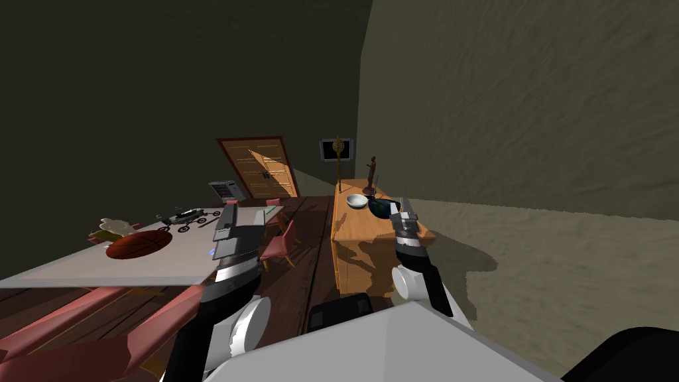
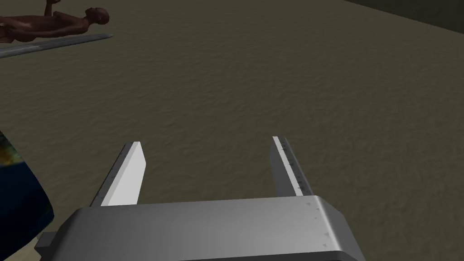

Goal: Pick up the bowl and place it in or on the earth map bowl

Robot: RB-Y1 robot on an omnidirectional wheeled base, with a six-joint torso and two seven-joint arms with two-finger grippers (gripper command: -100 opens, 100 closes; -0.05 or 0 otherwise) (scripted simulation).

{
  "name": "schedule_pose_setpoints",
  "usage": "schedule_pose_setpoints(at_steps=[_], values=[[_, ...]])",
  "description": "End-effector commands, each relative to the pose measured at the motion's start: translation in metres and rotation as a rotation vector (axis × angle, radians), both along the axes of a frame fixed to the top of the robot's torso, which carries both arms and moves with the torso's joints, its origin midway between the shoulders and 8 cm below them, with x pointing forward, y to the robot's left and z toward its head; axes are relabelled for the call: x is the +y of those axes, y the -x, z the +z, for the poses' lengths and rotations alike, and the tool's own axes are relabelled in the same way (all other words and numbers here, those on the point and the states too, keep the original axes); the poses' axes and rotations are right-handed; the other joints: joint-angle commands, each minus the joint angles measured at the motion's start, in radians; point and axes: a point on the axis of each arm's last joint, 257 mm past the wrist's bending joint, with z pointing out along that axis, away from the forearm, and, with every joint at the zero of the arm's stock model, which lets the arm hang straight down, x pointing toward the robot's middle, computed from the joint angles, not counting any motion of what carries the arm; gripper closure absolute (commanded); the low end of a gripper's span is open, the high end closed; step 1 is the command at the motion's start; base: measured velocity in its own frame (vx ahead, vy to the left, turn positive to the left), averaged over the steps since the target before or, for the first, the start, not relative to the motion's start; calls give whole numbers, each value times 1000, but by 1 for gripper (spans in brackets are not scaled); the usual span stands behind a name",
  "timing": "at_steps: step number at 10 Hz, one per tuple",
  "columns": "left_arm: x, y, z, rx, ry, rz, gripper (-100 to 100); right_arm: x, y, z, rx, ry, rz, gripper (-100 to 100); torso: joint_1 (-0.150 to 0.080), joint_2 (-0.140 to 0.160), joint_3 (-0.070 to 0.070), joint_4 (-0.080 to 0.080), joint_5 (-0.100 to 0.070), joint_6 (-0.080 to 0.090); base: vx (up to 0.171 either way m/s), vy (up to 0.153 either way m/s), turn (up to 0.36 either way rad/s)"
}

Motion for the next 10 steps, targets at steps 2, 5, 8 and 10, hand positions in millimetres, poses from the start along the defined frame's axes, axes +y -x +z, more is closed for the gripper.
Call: schedule_pose_setpoints(at_steps=[2, 5, 8, 10], values=[[0, 0, 0, 0, 0, 0, 0, 7, -2, -3, 17, 74, 23, -100, 1, 0, 0, 0, 0, 0, -7, 40, -31], [0, 0, 0, 0, 0, 0, 0, 15, -4, -14, 47, 187, 46, -100, 8, 2, 1, 0, 2, 0, -26, 121, -52], [0, 0, 0, 0, 0, 0, 0, 20, -5, -26, 76, 289, 67, -100, 7, 2, 1, 1, 2, 0, -36, 115, -40], [0, 0, 0, 0, 0, 0, 0, 21, -6, -33, 92, 340, 76, -100, 8, 2, 1, 1, 2, 0, -34, 112, -48]])
